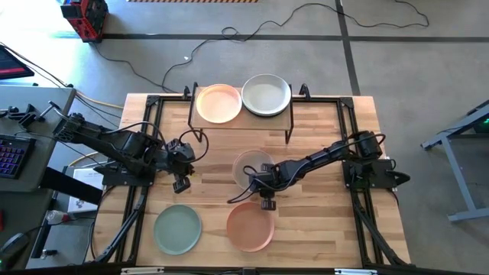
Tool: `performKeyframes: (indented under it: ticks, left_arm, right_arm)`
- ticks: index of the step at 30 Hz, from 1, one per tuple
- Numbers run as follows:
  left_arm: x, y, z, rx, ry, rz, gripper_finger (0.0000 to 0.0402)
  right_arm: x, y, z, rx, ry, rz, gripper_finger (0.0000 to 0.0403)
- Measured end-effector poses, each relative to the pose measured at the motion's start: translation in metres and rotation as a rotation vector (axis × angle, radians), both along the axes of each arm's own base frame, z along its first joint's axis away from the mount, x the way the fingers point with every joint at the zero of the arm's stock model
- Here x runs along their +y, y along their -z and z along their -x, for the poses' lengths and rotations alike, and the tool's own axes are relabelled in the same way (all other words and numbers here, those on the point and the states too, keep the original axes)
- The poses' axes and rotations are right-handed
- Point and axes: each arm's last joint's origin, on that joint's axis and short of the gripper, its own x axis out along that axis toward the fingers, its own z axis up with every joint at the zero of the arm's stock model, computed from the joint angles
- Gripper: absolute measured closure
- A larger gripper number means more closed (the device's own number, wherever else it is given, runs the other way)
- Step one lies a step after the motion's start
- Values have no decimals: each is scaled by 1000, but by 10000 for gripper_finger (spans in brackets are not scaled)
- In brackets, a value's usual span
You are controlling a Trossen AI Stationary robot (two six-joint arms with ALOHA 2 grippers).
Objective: Place and stack plates onto a shelf
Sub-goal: Stack the gray plate on top of the light red plate
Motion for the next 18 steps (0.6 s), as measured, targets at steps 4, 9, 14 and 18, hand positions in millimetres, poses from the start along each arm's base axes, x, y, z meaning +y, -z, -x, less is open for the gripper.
performKeyframes:
  ticks: [4, 9, 14, 18]
  left_arm:
    - [0, 0, 0, 0, 0, 0, 342]
    - [0, 0, 0, 0, 0, 0, 342]
    - [0, 0, 0, 0, 0, 0, 342]
    - [0, 0, 0, 0, -2, -2, 342]
  right_arm:
    - [1, -1, 0, -1, 6, -20, 393]
    - [3, -5, -2, 10, 49, -76, 399]
    - [9, -26, -13, -20, 47, -69, 402]
    - [11, -45, -23, -65, 58, -48, 403]
